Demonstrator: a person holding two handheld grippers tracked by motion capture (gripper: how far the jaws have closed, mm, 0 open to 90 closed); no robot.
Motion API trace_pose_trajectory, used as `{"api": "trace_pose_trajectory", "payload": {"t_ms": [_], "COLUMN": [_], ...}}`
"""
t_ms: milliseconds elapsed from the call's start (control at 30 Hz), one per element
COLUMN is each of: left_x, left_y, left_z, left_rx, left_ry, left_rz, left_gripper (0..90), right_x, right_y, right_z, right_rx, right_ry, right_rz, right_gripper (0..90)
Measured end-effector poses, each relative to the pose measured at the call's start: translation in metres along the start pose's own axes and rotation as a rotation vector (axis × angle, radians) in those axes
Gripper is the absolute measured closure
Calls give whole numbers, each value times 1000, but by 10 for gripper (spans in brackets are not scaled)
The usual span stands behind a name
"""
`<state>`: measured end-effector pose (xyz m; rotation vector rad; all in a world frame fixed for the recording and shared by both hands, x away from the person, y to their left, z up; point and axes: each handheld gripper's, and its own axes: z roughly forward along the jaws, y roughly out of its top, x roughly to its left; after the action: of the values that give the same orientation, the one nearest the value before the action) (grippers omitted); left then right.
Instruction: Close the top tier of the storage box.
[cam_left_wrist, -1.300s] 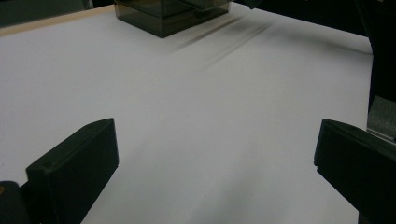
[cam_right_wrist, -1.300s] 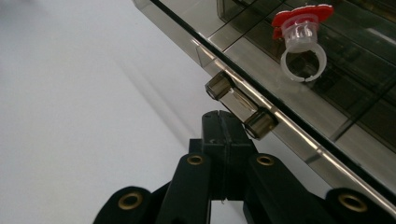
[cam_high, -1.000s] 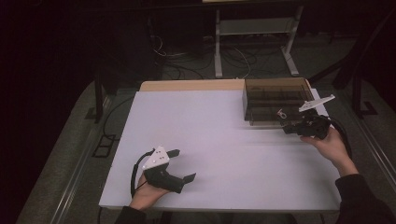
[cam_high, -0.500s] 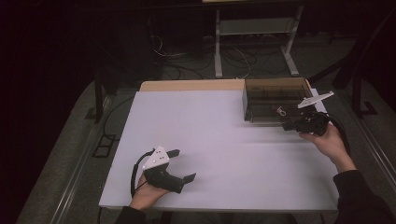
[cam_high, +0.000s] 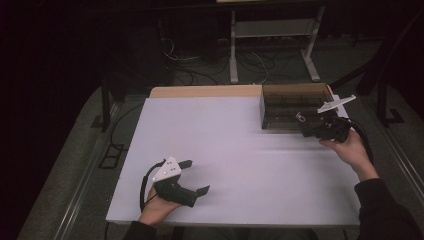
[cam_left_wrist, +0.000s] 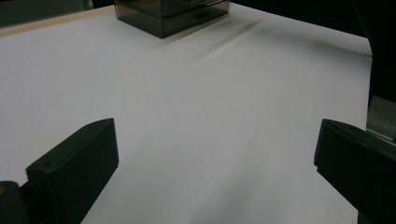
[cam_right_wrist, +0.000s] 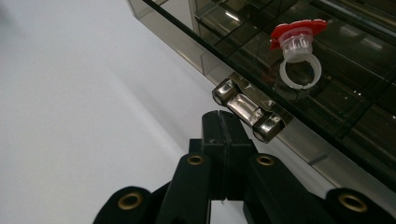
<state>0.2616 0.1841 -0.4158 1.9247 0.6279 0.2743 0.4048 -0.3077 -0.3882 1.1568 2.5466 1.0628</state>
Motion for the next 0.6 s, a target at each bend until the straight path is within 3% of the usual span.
{"api": "trace_pose_trajectory", "payload": {"t_ms": [600], "left_x": [0], "left_y": [0], "left_z": [0], "left_rx": [1], "left_ry": [0], "left_rz": [0], "left_gripper": [0], "right_x": [-4], "right_y": [6], "right_z": [3], "right_rx": [7], "right_ry": [-9], "right_rz": [3], "right_gripper": [892]}}
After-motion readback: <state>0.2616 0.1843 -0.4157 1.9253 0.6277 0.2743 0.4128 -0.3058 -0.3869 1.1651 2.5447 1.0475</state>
